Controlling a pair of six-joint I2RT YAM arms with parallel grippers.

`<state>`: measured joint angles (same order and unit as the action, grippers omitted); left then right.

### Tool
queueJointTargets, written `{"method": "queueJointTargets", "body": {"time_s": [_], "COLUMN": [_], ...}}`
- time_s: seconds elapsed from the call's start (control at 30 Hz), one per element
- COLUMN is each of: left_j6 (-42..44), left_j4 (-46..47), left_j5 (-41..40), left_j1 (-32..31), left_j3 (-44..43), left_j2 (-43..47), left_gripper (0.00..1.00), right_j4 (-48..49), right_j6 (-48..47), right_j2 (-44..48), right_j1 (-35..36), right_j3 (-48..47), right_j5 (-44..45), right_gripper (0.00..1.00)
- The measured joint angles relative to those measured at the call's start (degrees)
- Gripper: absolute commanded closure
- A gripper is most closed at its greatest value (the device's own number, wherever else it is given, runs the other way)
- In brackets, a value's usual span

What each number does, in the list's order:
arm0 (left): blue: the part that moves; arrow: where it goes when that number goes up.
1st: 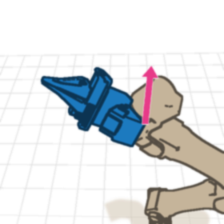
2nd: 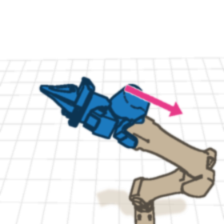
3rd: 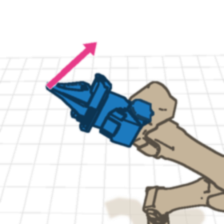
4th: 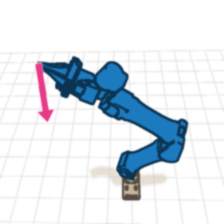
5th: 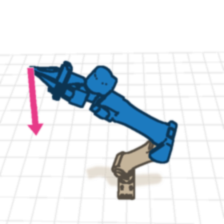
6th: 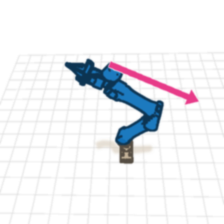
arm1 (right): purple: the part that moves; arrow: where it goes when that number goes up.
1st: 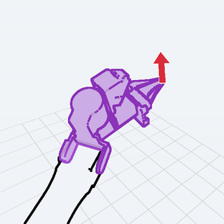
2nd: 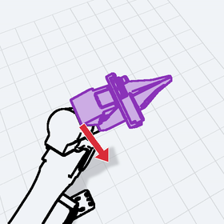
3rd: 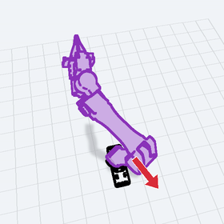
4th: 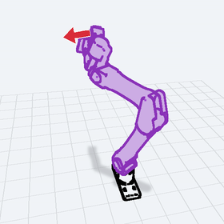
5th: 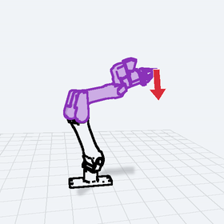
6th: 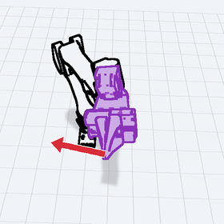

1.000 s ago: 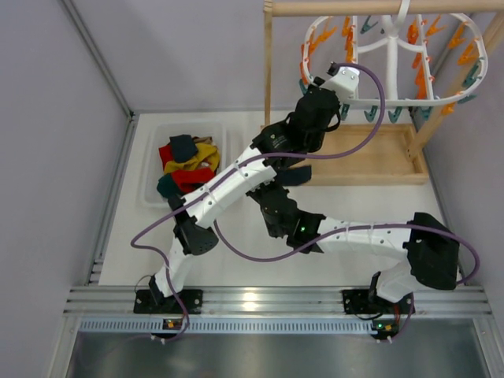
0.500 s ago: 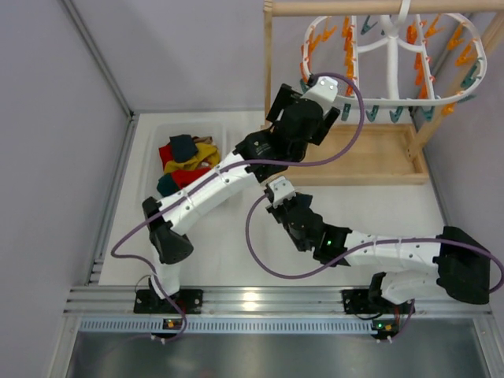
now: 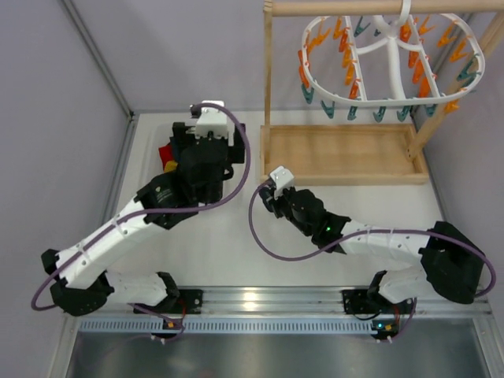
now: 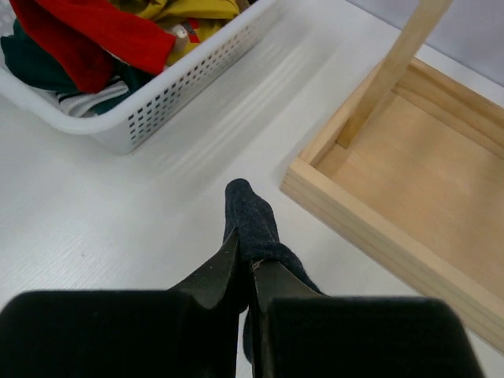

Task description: Remove the socks clipped to the hanger

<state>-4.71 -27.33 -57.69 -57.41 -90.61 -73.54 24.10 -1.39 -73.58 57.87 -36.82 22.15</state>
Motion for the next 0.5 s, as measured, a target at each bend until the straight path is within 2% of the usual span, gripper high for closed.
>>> {"method": "queueJointTargets", "body": {"time_s": [0.27,0.5], "left_j6": [-13.7,-21.5], "left_j4": [-8.3,-15.3], "left_j5": [-1.7,0.4], "left_j1": [0.0,0.0], "left_j3": [19.3,24.5], "left_j2": [22.1,34.6], "left_gripper": [0.01,0.01], "right_j4": [-0.2,0.4], "right_j6": [-3.7,-7.1], "right_j2": [-14.6,-29.9], "right_j1": [-1.5,-2.1], "right_j3": [-17.4,-39.6], "right_j5": [-9.0,-14.8], "right_gripper": [1.0,1.0]}}
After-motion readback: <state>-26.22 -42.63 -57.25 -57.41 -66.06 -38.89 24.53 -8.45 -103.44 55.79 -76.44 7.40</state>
